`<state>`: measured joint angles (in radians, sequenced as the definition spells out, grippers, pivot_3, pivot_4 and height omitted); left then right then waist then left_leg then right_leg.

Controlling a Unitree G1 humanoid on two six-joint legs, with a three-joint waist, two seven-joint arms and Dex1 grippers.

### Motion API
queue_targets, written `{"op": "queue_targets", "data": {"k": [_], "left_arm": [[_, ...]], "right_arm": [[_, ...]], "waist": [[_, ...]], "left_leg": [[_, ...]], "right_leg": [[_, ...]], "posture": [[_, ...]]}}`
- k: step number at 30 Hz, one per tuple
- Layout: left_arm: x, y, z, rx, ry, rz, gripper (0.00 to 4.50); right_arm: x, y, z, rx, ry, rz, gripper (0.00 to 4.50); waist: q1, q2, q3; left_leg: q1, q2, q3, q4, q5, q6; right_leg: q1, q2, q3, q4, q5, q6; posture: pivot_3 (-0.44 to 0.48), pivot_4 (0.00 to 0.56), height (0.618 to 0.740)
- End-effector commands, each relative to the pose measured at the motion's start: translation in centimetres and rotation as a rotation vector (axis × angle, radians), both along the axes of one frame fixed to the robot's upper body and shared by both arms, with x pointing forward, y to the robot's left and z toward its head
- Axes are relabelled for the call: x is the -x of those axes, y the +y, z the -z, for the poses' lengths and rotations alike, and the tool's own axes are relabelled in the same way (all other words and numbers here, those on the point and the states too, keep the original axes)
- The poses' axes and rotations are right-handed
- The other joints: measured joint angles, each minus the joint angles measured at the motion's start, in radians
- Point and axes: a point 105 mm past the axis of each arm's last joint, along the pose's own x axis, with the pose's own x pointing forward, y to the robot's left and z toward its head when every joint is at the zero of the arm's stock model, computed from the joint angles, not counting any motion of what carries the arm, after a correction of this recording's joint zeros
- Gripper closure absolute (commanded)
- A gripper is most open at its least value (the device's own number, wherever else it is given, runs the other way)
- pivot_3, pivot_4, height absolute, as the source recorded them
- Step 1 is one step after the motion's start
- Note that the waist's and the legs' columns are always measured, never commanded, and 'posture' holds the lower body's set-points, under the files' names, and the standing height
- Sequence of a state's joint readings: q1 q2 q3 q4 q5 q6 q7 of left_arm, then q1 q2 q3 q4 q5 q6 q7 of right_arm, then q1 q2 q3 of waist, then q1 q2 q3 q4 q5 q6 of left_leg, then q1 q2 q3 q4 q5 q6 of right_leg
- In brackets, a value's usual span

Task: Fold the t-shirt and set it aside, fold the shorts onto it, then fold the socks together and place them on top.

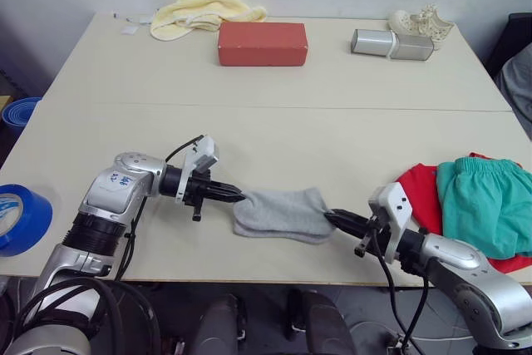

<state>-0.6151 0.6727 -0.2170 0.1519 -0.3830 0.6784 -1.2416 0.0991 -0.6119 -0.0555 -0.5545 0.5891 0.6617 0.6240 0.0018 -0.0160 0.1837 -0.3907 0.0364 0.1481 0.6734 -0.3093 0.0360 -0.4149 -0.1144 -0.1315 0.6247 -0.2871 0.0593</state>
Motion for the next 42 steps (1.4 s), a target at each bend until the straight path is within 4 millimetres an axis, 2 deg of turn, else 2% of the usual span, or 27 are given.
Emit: {"op": "queue_targets", "data": {"k": [1,8,9,12,16,20,23,26,29,31,35,37,38,42], "left_arm": [[0.0,0.0,-0.2,0.003,-0.019,0.001,4.5],[0.5,-0.4,-0.4,0.041,0.024,0.017,4.5],[0.6,-0.4,-0.3,0.038,0.024,0.024,4.29],[0.8,-0.3,-0.2,0.025,0.029,0.028,3.57],[0.6,0.1,-0.4,0.034,0.012,0.013,2.22],[0.2,0.6,-2.5,0.108,-0.118,0.019,0.92],[0.4,0.6,-4.5,0.193,-0.164,0.051,0.92],[0.6,0.0,-5.4,0.23,-0.198,0.081,0.92],[0.6,-2.6,-4.2,0.232,-0.239,0.097,1.56],[0.5,-3.8,-2.7,0.201,-0.251,0.085,2.21],[0.4,-4.5,-0.6,0.164,-0.206,0.031,3.53],[0.6,-4.5,0.8,0.104,-0.218,0.024,4.16],[0.7,-4.4,1.5,0.081,-0.223,0.02,4.47],[1.0,-3.8,3.0,0.025,-0.262,-0.009,4.47]], "right_arm": [[0.1,0.1,-0.2,0.003,-0.01,-0.01,4.48],[0.3,-0.4,0.2,0.012,0.028,0.005,4.48],[0.2,-0.4,0.1,0.011,0.016,0.01,4.49],[0.5,-0.6,0.2,-0.002,0.038,0.008,3.76],[0.6,-1.4,-0.1,0.021,0.02,0.014,2.31],[1.3,-2.0,-2.2,-0.021,-0.081,-0.067,0.92],[1.8,-1.7,-4.0,-0.084,-0.171,-0.143,0.92],[1.5,-1.0,-4.7,-0.12,-0.217,-0.171,0.92],[0.3,1.7,-3.0,-0.061,-0.233,-0.212,1.56],[-0.4,3.4,-2.0,-0.028,-0.248,-0.23,2.24],[-1.3,5.0,-0.4,0.045,-0.29,-0.222,3.67],[-1.7,5.2,0.4,0.08,-0.299,-0.212,4.36],[-1.9,5.0,0.9,0.1,-0.3,-0.202,4.5],[-2.0,3.3,2.8,0.18,-0.292,-0.185,4.5]], "waist": [[-0.001,0.0,0.0],[-0.001,0.0,0.0],[-0.001,0.0,0.0],[-0.001,0.0,0.0],[-0.001,0.0,0.0],[0.0,0.0,0.0],[0.0,0.0,0.0],[-0.002,0.0,0.0],[-0.002,0.0,0.0],[-0.001,0.0,0.0],[-0.002,0.0,0.0],[-0.003,0.0,0.0],[-0.003,0.0,0.0],[-0.003,0.0,0.0]], "left_leg": [[0.0,0.0,0.0,0.0,0.0,0.0],[0.0,0.0,0.0,0.0,0.0,0.0],[0.0,0.0,0.0,0.0,0.0,0.0],[0.0,0.0,0.0,0.0,0.0,0.0],[0.0,0.0,0.0,0.0,0.0,0.0],[0.0,0.0,0.0,-0.001,0.0,0.0],[0.0,0.0,0.0,-0.002,0.0,0.0],[0.001,0.0,0.0,-0.002,0.0,0.0],[0.001,0.0,0.0,-0.002,0.001,0.0],[0.001,-0.001,0.0,-0.001,0.001,0.0],[0.0,-0.002,0.001,-0.002,0.001,0.0],[0.0,-0.002,0.001,-0.002,0.002,0.0],[0.001,-0.002,0.001,-0.002,0.002,0.0],[0.001,-0.002,0.001,-0.002,0.002,0.0]], "right_leg": [[0.0,0.0,0.0,0.0,0.0,0.0],[0.0,0.0,0.0,0.0,0.0,0.0],[0.0,0.0,0.0,0.0,0.0,0.0],[0.0,0.0,0.0,0.0,0.0,0.0],[0.0,0.0,0.0,0.0,0.0,0.0],[0.0,0.0,0.0,0.0,0.0,0.0],[0.0,0.0,0.0,-0.001,0.0,0.0],[0.001,0.0,0.0,-0.001,0.0,0.0],[0.001,0.0,0.0,-0.001,0.0,0.0],[0.001,0.0,0.0,-0.001,0.0,0.0],[0.0,0.0,0.0,0.0,0.0,0.0],[0.0,0.0,0.0,0.0,0.0,0.0],[0.0,0.0,0.0,0.0,0.0,0.001],[0.0,0.0,0.0,0.0,0.0,0.001]], "posture": [[0.0,0.15,0.74],[0.0,0.15,0.74],[0.0,0.15,0.74],[0.0,0.15,0.74],[0.0,0.15,0.74],[0.0,0.15,0.74],[0.0,0.15,0.74],[0.0,0.15,0.74],[0.0,0.15,0.74],[0.0,0.15,0.74],[0.0,0.15,0.74],[0.0,0.15,0.74],[0.0,0.15,0.74],[0.0,0.15,0.74]]}}
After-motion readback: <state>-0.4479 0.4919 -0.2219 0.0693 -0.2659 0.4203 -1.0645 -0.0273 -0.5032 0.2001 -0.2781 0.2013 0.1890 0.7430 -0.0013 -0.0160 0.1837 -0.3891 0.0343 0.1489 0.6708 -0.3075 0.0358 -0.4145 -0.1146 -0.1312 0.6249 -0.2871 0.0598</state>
